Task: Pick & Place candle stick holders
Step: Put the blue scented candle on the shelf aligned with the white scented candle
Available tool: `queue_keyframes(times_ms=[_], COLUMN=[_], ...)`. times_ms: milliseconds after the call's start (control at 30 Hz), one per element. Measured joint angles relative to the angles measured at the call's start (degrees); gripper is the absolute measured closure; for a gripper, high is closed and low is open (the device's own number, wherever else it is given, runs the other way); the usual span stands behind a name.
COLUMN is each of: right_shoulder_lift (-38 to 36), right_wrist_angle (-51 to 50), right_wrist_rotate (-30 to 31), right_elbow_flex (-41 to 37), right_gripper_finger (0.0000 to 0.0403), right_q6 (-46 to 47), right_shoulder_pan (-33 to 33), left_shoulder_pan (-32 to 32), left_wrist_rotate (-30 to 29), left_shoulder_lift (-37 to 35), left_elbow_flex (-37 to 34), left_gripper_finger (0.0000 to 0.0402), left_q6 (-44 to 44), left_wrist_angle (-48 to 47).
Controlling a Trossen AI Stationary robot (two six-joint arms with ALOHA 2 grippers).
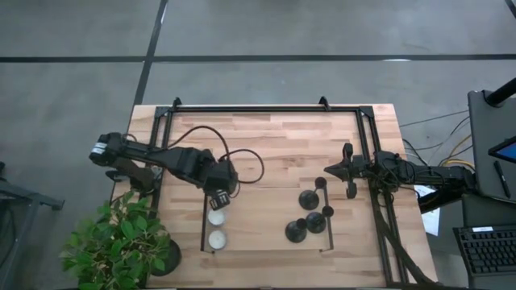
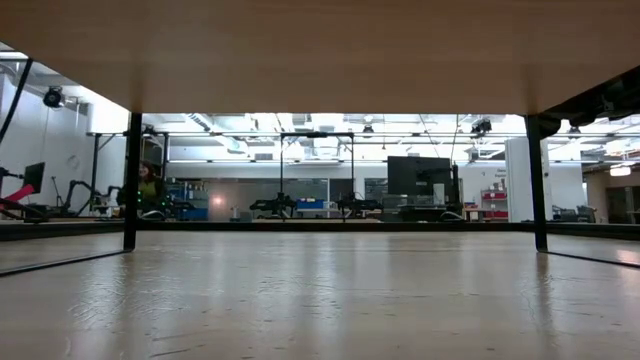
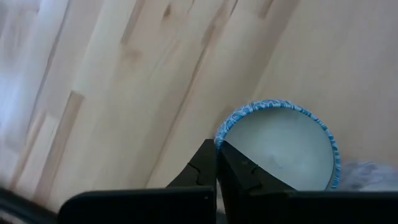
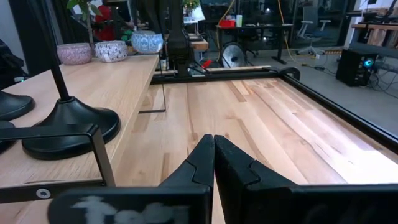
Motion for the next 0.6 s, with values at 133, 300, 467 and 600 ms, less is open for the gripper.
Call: queue_keyframes(times_ms=[133,300,467,600], right_shoulder_lift=[0.0,0.0,0.0,0.0], right_wrist_angle=[0.0,0.0,0.0,0.0], right_wrist_rotate=[0.0,0.0,0.0,0.0], right_elbow_flex=[0.0,0.0,0.0,0.0], right_gripper_finger=[0.0394,0.0394,0.0394,0.0394], right_q6=[0.0,0.0,0.0,0.0], right_shoulder_pan=[0.0,0.0,0.0,0.0], left_shoulder_pan=[-0.5,-1.6,-3.3,-4.3], left_wrist_rotate=[0.0,0.4,0.7,0.7], left_shoulder_lift=[-3.2,-5.7,-5.7,-5.6], left_elbow_flex=[-5.4,-9.3,-9.9,-9.9], left_gripper_finger=[0.0402,0.0401,0.0401,0.0401], left_q6=[-2.9,-5.1,-6.5,-7.1], left_wrist_angle=[1.6,6.0,6.1,6.2])
